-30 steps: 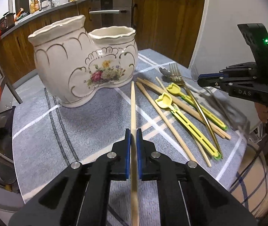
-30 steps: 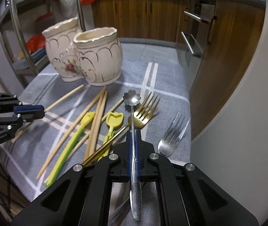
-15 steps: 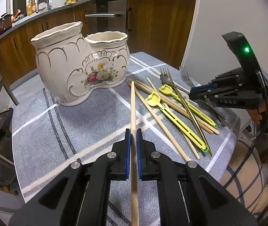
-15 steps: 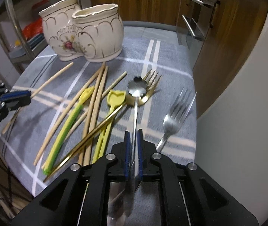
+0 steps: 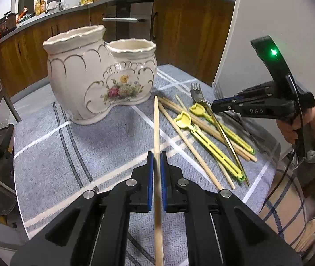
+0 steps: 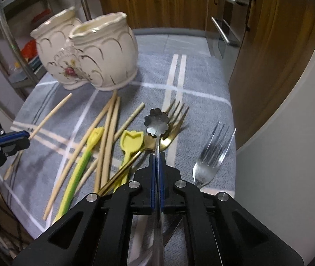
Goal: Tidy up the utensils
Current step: 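Lift the chopstick with the left tool while the right tool lifts the spoon toward the holder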
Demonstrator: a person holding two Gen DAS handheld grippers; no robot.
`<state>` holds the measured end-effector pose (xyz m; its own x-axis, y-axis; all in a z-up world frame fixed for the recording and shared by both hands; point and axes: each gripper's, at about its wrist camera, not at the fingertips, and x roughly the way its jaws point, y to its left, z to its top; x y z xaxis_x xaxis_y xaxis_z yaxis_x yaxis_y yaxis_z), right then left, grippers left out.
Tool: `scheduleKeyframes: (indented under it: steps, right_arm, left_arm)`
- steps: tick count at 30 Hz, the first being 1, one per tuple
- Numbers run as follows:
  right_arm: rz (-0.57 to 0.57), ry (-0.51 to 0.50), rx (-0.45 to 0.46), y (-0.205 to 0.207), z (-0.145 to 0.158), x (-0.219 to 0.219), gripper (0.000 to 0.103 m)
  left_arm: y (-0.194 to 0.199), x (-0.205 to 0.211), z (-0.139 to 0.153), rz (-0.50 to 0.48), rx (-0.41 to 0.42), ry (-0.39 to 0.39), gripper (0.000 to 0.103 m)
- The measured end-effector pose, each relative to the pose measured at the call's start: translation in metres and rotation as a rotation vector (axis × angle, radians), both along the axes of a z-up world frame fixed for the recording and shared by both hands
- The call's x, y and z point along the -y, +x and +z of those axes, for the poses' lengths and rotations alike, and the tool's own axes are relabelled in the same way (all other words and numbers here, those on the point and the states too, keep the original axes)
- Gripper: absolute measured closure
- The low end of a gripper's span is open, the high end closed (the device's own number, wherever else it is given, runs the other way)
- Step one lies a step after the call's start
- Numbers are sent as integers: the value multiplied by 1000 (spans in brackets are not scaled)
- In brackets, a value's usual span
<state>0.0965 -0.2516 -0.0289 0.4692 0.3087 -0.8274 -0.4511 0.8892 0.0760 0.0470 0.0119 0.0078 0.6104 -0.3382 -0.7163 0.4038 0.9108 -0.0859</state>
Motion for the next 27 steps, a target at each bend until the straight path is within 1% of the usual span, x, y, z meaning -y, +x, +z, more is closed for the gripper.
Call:
scheduleKeyframes:
  steps: [1, 4, 8, 12, 14, 15, 18, 23, 27]
  right_arm:
    - [-1, 8, 21, -3, 4, 0, 99]
    - [3, 31, 124, -18, 21, 2, 99]
    - [16, 84, 258, -40, 42, 0, 99]
    - [25, 142, 389, -56, 58, -5, 99]
    - [20, 167, 438, -55, 65, -7, 99]
    - [15, 181, 472, -56, 70, -10, 99]
    - [1, 233, 527, -46, 83, -18, 99]
    - [-52, 318, 584, -21, 108, -30, 99]
    - [-81, 379, 623, 4, 123, -42, 99]
  left_arm:
    - [-1, -2, 2, -1, 12, -12, 97]
    - [-3, -6, 6, 6, 49, -29, 97]
    - [-8, -13, 14, 17, 125, -54, 97]
    - [-14, -19, 25, 46, 237, -67, 97]
    - [-17, -22, 32, 64, 293, -62, 97]
    - [-18, -23, 36, 71, 311, -63, 97]
    - [-13, -30, 48, 92, 352, -86, 97]
    - [4, -44, 77, 116, 415, -134, 97]
    - [27, -57, 109, 131, 479, -179, 97]
